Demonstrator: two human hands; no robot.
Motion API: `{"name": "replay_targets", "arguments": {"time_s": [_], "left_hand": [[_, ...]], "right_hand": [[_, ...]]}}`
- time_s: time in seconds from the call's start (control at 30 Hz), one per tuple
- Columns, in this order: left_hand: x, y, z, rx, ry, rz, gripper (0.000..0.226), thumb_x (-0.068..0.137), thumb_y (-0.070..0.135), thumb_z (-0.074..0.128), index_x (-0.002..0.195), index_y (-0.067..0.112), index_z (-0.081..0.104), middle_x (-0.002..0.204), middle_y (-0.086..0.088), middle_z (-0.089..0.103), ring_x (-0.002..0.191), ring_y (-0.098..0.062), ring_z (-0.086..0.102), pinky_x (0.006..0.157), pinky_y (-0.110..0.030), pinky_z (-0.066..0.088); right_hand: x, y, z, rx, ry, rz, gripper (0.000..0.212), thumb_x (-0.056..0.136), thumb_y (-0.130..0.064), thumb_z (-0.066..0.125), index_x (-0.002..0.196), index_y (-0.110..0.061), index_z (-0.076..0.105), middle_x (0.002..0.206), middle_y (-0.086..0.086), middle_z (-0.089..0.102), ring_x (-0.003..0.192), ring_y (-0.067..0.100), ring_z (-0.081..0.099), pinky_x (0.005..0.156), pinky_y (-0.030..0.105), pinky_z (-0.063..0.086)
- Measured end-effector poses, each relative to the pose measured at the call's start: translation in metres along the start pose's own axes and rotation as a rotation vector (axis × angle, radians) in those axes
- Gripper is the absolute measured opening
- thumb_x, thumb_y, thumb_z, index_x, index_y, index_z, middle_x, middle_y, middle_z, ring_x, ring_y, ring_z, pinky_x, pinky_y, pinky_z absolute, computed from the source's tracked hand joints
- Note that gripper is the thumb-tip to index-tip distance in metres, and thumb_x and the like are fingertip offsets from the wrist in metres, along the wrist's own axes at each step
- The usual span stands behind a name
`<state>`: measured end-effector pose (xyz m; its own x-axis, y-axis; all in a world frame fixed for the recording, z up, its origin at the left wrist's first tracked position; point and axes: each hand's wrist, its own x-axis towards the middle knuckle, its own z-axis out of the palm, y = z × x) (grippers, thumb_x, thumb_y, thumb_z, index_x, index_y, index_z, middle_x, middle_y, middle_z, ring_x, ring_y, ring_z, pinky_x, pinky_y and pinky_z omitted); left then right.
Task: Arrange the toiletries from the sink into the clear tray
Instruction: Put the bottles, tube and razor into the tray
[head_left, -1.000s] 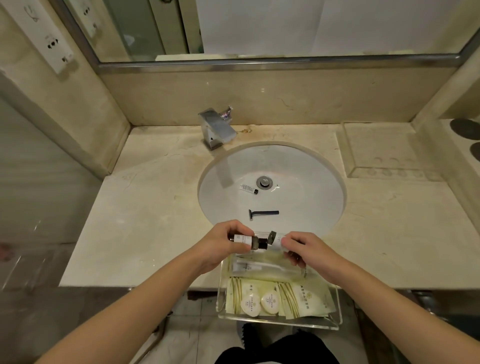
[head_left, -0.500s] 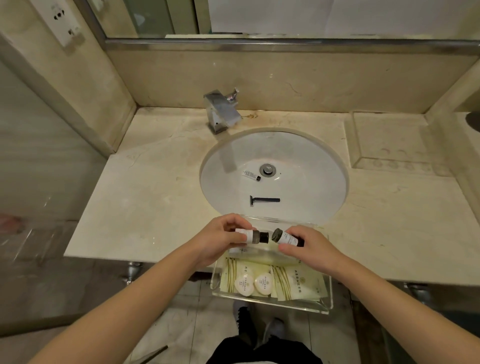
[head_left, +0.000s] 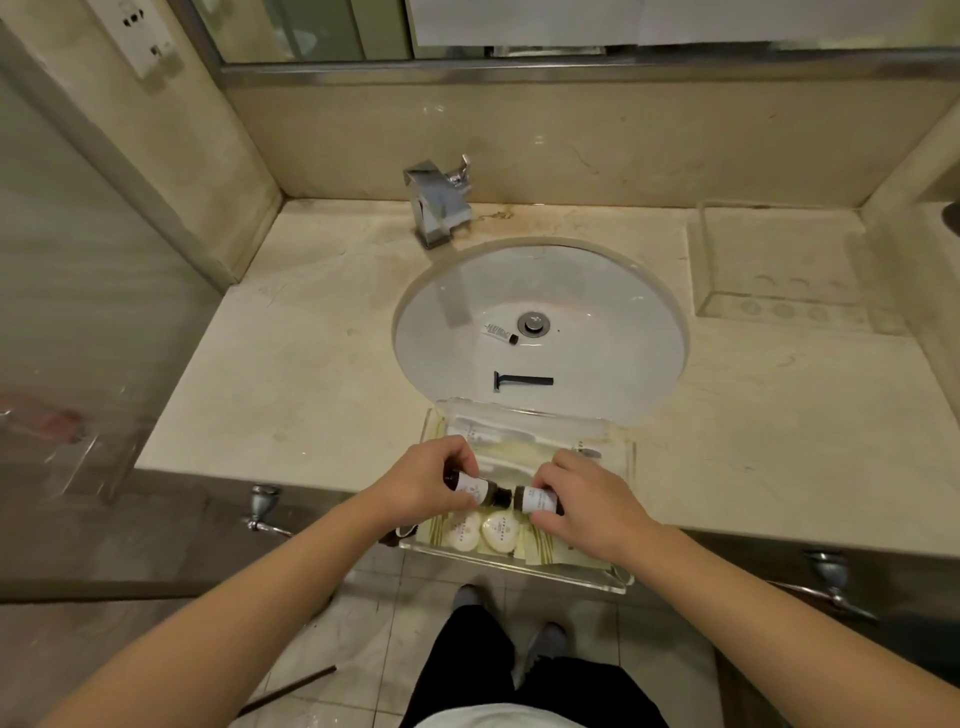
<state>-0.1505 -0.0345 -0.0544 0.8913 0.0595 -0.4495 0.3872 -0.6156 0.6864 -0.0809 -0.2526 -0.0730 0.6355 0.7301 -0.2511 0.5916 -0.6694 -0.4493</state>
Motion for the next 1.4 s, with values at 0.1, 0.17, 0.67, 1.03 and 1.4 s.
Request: {"name": "replay_targets", "arguments": {"time_s": [0.1, 0.17, 0.67, 1.03, 1.4], "left_hand": [[0.0, -0.002, 0.0, 0.104, 0.012, 0.015, 0.026, 0.073, 0.013, 0.079, 0.091, 0.018, 0.061, 0.09, 0.002, 0.065, 0.075, -0.016, 0.06, 0.075, -0.035, 0.055], [0.0, -0.003, -0.002, 0.188, 0.015, 0.054, 0.027, 0.073, 0.016, 0.079, 0.096, 0.017, 0.065, 0.094, 0.003, 0.068, 0.084, -0.015, 0.064, 0.078, -0.032, 0.055], [0.011, -0.023, -0.013, 0.522, 0.04, 0.32, 0.03, 0.08, 0.026, 0.073, 0.109, 0.017, 0.07, 0.1, -0.001, 0.06, 0.092, -0.016, 0.051, 0.072, -0.023, 0.032], [0.019, -0.022, -0.02, 0.454, -0.012, 0.357, 0.025, 0.073, 0.026, 0.078, 0.094, 0.018, 0.069, 0.093, 0.003, 0.055, 0.08, -0.014, 0.054, 0.066, -0.022, 0.041], [0.077, -0.003, -0.051, 0.206, 0.325, 0.261, 0.005, 0.086, 0.02, 0.065, 0.083, 0.016, 0.066, 0.076, 0.012, 0.056, 0.067, 0.0, 0.05, 0.06, -0.01, 0.035]], "right_hand": [[0.004, -0.002, 0.011, -0.104, 0.091, -0.027, 0.034, 0.085, -0.042, 0.059, 0.112, -0.02, 0.062, 0.106, -0.001, 0.053, 0.101, 0.02, 0.046, 0.095, 0.034, 0.036], [0.005, -0.003, 0.015, -0.126, 0.125, -0.035, 0.034, 0.084, -0.04, 0.061, 0.11, -0.019, 0.063, 0.104, -0.001, 0.054, 0.1, 0.021, 0.046, 0.097, 0.036, 0.036], [0.016, -0.012, 0.034, -0.093, 0.241, -0.11, 0.028, 0.077, -0.031, 0.069, 0.103, -0.018, 0.066, 0.095, -0.003, 0.057, 0.091, 0.018, 0.051, 0.081, 0.03, 0.038], [0.018, -0.006, 0.033, -0.012, 0.292, -0.104, 0.035, 0.08, -0.052, 0.055, 0.099, -0.024, 0.062, 0.091, -0.012, 0.052, 0.086, 0.007, 0.043, 0.079, 0.022, 0.031], [0.074, 0.012, -0.003, 0.117, 0.523, 0.165, 0.011, 0.089, -0.019, 0.054, 0.083, -0.019, 0.063, 0.082, -0.006, 0.06, 0.081, 0.015, 0.052, 0.082, 0.034, 0.042]]}}
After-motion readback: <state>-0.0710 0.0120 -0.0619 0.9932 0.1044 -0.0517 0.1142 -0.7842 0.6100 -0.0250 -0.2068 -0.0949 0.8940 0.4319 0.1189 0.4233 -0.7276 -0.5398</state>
